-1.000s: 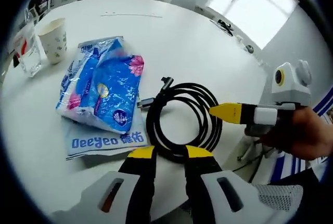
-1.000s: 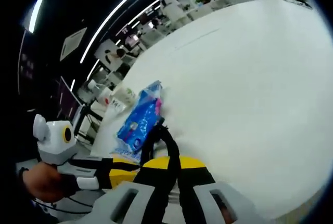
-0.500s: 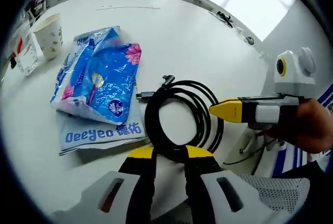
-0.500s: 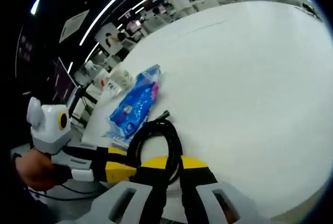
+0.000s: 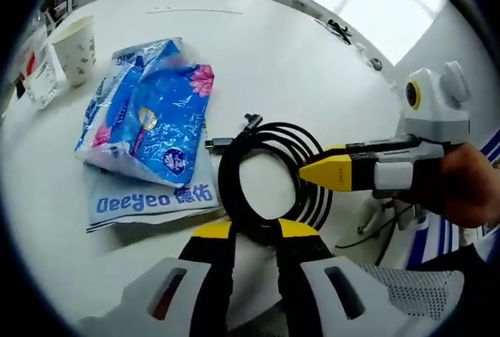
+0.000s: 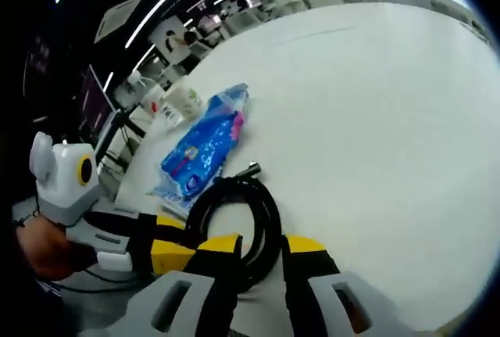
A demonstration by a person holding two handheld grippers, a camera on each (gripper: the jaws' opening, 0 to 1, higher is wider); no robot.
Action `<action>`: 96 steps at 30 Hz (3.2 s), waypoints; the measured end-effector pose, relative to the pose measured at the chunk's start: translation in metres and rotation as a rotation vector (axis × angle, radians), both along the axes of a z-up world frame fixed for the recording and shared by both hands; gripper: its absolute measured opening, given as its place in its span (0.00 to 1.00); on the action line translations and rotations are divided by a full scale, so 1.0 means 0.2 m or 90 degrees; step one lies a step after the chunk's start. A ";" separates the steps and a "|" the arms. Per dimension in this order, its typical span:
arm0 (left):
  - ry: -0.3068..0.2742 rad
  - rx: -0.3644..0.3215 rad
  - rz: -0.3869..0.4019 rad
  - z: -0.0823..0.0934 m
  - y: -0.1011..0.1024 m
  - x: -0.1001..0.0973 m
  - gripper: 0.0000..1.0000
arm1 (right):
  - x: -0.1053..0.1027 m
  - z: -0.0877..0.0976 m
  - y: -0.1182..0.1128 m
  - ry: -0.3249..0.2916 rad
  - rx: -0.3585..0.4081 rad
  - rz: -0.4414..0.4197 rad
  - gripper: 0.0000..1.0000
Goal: Arrange the tabletop items into an orderly group along one side of the table until the central work area is clear of visible clutter.
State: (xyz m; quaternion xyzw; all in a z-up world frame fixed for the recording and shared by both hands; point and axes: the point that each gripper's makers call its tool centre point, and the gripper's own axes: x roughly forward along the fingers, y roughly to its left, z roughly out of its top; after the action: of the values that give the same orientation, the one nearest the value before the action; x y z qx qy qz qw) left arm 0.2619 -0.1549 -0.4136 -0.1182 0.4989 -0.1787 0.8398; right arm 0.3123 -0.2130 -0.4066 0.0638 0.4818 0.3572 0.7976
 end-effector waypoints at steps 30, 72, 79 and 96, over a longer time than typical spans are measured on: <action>0.007 -0.014 0.017 0.01 -0.02 -0.01 0.12 | 0.05 0.03 -0.01 -0.033 -0.002 -0.028 0.03; -0.003 -0.052 0.018 0.00 -0.28 0.16 0.06 | 0.15 0.05 -0.36 -0.021 0.020 -0.163 0.00; -0.005 -0.067 0.051 0.02 -0.32 0.26 0.05 | 0.24 0.05 -0.39 -0.025 0.012 -0.173 0.00; -0.022 -0.085 0.121 0.04 -0.27 0.57 0.04 | 0.55 0.05 -0.38 -0.015 0.019 -0.197 0.00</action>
State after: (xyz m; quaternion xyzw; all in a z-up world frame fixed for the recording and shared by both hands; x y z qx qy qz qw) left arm 0.3752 -0.2098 -0.4052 -0.2177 0.4580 -0.1333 0.8515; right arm 0.4232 -0.2887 -0.3961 0.1452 0.4516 0.2379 0.8476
